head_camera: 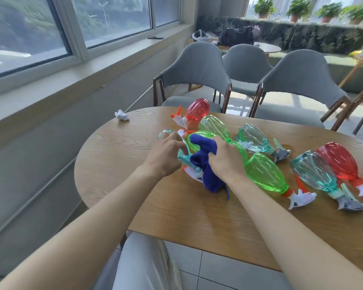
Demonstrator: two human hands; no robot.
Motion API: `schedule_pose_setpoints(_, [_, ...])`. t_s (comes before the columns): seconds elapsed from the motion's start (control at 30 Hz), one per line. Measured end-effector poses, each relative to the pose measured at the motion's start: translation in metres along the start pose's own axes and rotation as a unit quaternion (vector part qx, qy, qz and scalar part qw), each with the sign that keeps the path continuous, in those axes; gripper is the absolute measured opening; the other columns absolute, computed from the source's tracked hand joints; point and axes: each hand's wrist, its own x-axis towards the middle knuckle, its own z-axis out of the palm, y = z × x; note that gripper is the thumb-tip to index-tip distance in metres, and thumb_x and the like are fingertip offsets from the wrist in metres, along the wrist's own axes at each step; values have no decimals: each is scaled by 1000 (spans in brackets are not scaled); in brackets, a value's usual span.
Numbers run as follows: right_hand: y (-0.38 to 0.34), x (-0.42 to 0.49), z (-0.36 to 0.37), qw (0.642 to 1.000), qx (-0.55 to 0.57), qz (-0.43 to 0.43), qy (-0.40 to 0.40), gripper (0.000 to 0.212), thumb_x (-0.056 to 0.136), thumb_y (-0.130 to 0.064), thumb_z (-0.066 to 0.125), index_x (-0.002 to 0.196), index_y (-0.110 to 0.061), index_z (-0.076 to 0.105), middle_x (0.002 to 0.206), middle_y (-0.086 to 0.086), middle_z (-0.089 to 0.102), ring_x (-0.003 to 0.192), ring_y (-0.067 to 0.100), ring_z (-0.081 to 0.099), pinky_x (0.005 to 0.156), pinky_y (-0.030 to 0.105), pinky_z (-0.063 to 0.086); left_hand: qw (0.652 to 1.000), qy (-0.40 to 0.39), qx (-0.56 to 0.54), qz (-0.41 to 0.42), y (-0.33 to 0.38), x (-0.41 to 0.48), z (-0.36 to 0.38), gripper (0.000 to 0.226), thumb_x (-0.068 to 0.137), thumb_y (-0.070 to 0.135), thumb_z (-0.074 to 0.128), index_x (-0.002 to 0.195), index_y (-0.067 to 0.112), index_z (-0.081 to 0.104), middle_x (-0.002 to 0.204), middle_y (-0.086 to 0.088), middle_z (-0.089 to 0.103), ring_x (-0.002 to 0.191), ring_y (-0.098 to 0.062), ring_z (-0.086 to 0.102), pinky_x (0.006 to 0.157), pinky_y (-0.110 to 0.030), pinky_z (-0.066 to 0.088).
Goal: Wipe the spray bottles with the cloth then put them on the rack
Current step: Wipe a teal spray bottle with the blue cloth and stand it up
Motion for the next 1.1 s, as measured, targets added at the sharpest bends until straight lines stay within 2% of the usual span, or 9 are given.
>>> schedule_pose_setpoints(0.17, [7,1,-2,1000,12,14,1,26,92,-1,58,116,-10,62,91,11,62,92,39,61,70,37,36,998,-10,55,22,7,3,8,29,86,32,84,114,35,79,140,4,55,136,-25,39,112,-45,36])
schedule_pose_setpoints(0.27, [10,-1,-4,999,39,18,-5,30,92,-2,59,120,-12,63,96,12,68,94,38,62,73,38,40,998,18,57,37,7,6,17,26,89,49,82,110,33,83,135,4,61,133,-25,44,109,-45,36])
schedule_pose_setpoints(0.4, [15,-3,-11,993,108,41,4,19,93,0,58,99,-17,56,87,8,64,85,35,58,69,37,38,995,92,-8,46,0,8,24,22,87,45,85,104,30,86,118,5,70,122,-25,52,99,-39,35])
schedule_pose_setpoints(0.53, [18,-3,-19,980,179,73,38,17,95,-2,58,106,-15,62,93,7,68,87,31,60,64,36,38,975,175,-137,9,1,13,19,23,87,38,87,104,23,86,112,6,76,112,-17,57,94,-31,38])
schedule_pose_setpoints(0.73, [15,-6,-20,972,219,83,23,28,96,-4,61,121,-14,65,106,6,71,97,28,64,78,33,46,889,228,-368,-150,6,27,1,22,93,38,82,105,19,83,93,4,77,88,-12,67,81,-36,51])
schedule_pose_setpoints(0.83, [11,-10,-19,972,226,67,22,30,97,-3,60,124,-15,66,101,2,71,94,25,65,75,32,47,856,238,-426,-174,7,22,-2,19,98,34,78,102,16,79,88,1,73,71,2,58,69,-22,48])
schedule_pose_setpoints(0.9, [8,-10,-19,970,235,59,37,26,99,-4,61,122,-15,67,97,-3,69,92,23,65,73,30,47,836,242,-457,-185,10,17,0,14,101,34,75,99,20,76,94,-5,76,72,3,59,66,-16,48])
schedule_pose_setpoints(1.0, [4,-8,-20,955,281,71,66,14,104,-16,64,115,-24,64,100,-9,69,98,20,65,85,30,45,822,247,-480,-183,19,15,0,12,102,36,72,95,27,74,101,-6,80,84,-6,67,72,-20,53])
schedule_pose_setpoints(1.1, [-6,-9,-20,919,378,99,56,8,104,-24,67,105,-32,67,99,-14,73,96,13,70,90,34,53,823,249,-488,-151,35,17,-5,14,103,31,72,99,19,76,100,-8,80,84,-7,69,75,-22,55])
